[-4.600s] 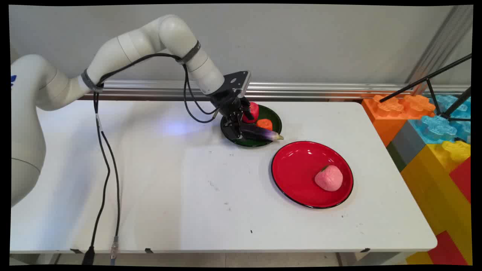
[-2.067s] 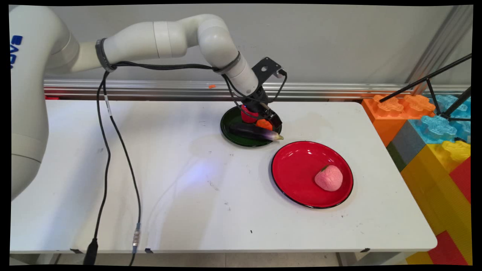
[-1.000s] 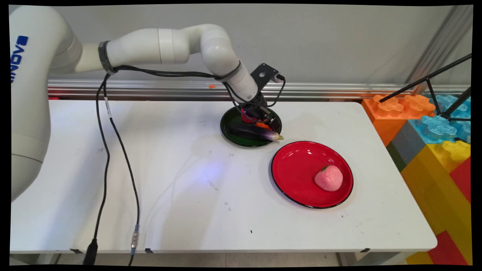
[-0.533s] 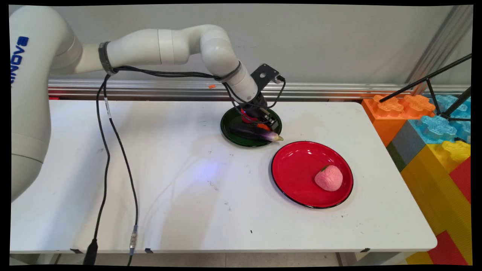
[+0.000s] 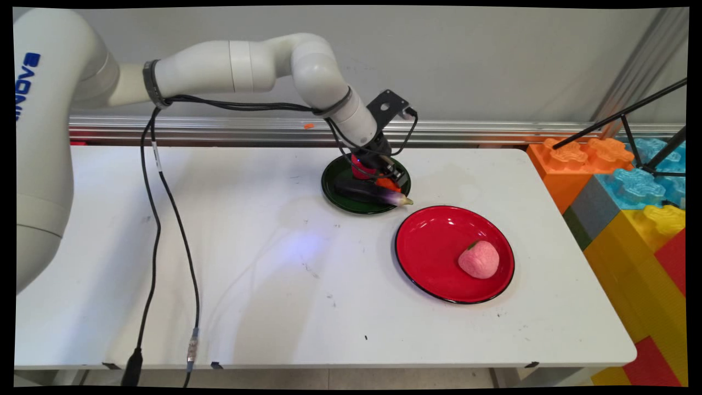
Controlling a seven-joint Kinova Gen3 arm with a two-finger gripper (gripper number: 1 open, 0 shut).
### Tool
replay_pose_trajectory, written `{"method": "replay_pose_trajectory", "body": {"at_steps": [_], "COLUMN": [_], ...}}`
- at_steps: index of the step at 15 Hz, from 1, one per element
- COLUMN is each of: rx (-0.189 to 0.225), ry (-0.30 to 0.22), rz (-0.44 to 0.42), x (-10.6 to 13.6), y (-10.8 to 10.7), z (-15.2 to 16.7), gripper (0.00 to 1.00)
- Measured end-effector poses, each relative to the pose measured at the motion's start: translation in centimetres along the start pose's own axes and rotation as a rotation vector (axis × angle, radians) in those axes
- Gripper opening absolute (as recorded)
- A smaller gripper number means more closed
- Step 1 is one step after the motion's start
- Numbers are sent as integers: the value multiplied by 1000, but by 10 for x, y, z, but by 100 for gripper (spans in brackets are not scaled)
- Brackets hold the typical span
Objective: Place the picked object on the table
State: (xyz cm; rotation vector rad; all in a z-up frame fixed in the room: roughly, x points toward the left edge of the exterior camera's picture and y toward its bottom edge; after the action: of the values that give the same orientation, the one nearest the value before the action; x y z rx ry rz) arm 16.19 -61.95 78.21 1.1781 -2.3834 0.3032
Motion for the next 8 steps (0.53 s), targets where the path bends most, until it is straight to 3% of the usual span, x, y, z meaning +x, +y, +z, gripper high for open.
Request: {"method": "replay_pose_trajectory", "body": {"at_steps": [8], "rx": [3], "ry": [53], "rz": [39], "x": [31], "y": [6], "z": [-32], "gripper": [0]}}
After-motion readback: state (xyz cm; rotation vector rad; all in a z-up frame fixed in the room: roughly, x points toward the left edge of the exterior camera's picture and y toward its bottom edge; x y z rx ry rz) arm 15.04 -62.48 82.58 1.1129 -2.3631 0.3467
